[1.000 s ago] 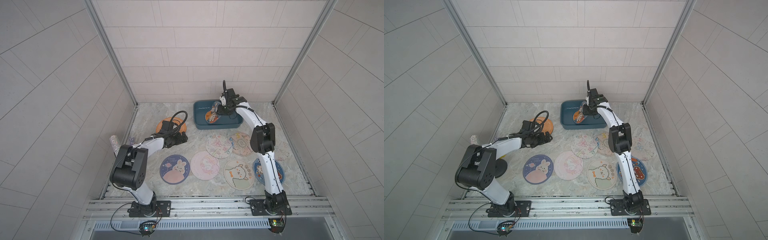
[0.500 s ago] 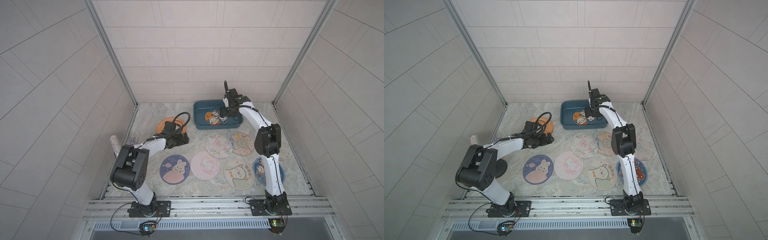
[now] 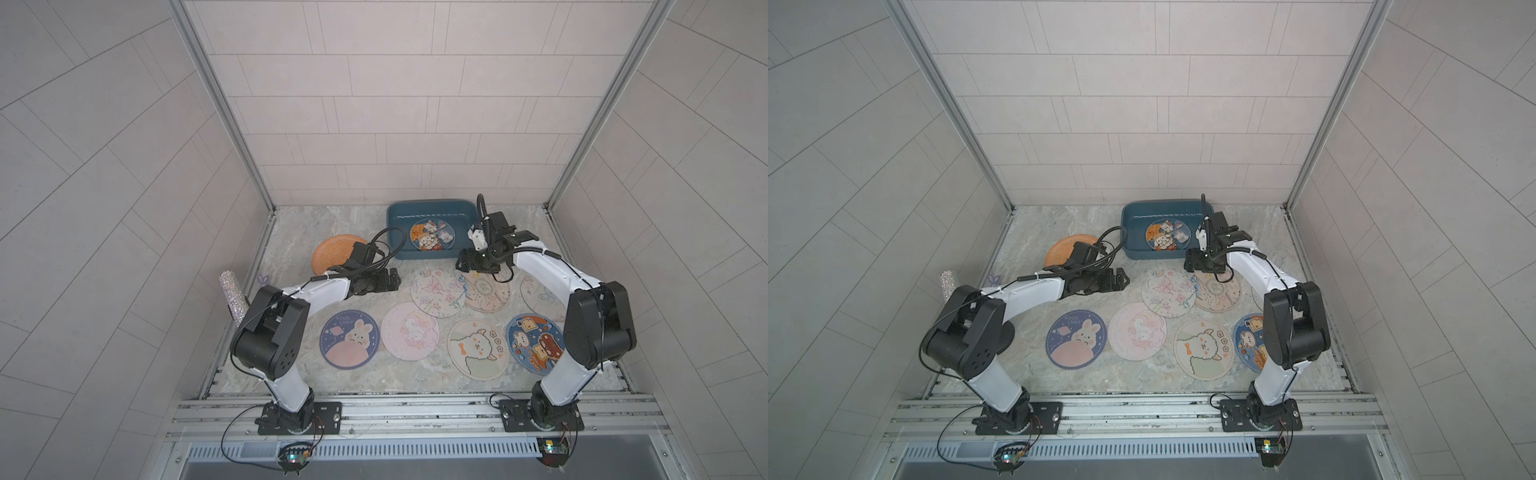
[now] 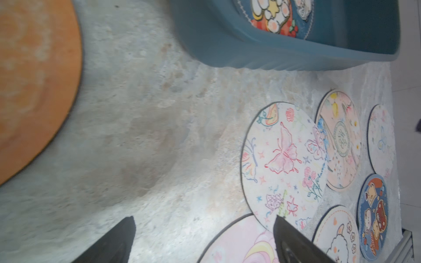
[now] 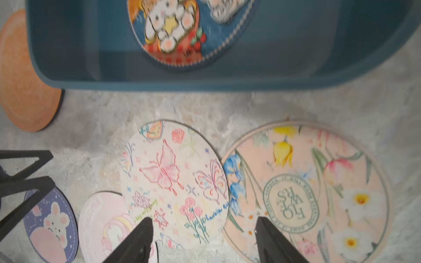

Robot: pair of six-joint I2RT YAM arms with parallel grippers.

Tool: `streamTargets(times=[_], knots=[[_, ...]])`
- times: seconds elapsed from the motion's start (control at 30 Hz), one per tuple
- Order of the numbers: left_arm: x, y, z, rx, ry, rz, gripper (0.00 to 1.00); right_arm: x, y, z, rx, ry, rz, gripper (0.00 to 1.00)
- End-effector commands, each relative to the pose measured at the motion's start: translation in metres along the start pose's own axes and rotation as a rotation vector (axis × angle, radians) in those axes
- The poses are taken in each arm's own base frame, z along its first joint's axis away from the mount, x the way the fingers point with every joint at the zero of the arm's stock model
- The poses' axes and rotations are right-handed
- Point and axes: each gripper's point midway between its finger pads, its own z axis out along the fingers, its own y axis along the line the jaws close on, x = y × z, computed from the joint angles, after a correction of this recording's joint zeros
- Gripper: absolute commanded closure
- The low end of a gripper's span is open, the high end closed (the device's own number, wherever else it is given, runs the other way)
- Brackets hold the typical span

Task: Put the coasters into the storage box
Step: Place the coaster in the storage box.

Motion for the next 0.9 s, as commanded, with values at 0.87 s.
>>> streamTargets(times=[0.87], knots=[[0.015,-0.041,0.066,0.055,0.085,0.037,0.22,0.061,-0.014,0.06,-0.117,0.082,0.083,0.32]])
